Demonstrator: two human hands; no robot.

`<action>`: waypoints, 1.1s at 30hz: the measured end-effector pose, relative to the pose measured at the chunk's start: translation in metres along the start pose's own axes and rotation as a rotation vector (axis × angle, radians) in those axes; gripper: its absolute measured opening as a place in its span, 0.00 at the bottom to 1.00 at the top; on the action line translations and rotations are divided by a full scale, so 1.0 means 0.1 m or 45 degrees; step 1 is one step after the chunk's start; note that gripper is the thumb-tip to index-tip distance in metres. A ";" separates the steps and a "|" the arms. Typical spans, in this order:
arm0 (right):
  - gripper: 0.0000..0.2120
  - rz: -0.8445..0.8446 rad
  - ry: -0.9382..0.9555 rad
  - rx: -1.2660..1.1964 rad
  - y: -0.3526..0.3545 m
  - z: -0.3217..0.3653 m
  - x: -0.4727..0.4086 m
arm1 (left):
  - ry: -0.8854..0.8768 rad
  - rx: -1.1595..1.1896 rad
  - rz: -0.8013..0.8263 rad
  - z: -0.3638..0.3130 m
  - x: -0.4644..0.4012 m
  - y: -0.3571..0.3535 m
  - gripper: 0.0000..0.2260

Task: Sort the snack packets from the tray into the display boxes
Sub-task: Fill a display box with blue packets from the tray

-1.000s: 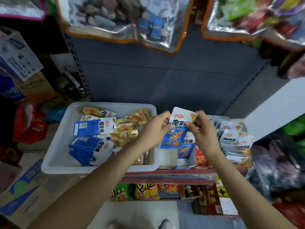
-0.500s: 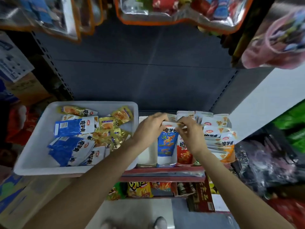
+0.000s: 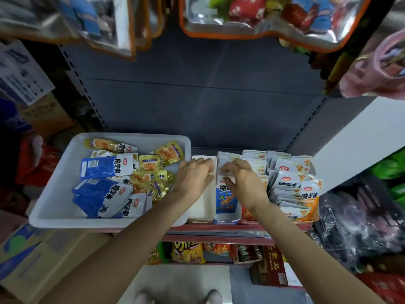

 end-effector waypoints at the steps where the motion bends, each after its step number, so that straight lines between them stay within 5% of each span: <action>1: 0.12 0.019 0.021 -0.018 -0.03 0.09 -0.02 | 0.026 0.052 -0.028 0.08 0.04 0.06 0.07; 5: 0.13 0.144 0.131 -0.059 -0.24 0.57 -0.16 | 0.170 0.073 -0.061 0.55 0.27 0.27 0.07; 10: 0.17 0.347 0.154 -0.039 -0.69 1.24 -0.34 | 0.436 -0.043 0.134 1.43 0.64 0.43 0.11; 15: 0.28 0.615 0.233 -0.005 -1.30 1.70 -0.48 | 0.555 0.043 0.488 2.26 0.97 0.35 0.31; 20: 0.25 0.856 0.107 -0.032 -1.78 1.88 -0.51 | 0.465 0.032 0.804 2.65 1.06 0.15 0.44; 27: 0.21 0.900 0.073 0.069 -1.86 1.71 -0.47 | -0.031 -0.703 0.799 2.38 0.95 0.29 0.19; 33: 0.24 0.930 0.078 0.191 -1.69 1.59 -0.43 | -0.369 -0.890 0.829 2.15 0.97 0.39 0.18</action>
Point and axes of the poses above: each hand's wrist, its own x-axis away from the middle knuckle, its own y-axis out of the back of the hand, z = x × y, the point moved 2 cm from there along -x, towards the middle knuckle, and after that the axes turned 1 degree about -y, right-handed, at the moved point
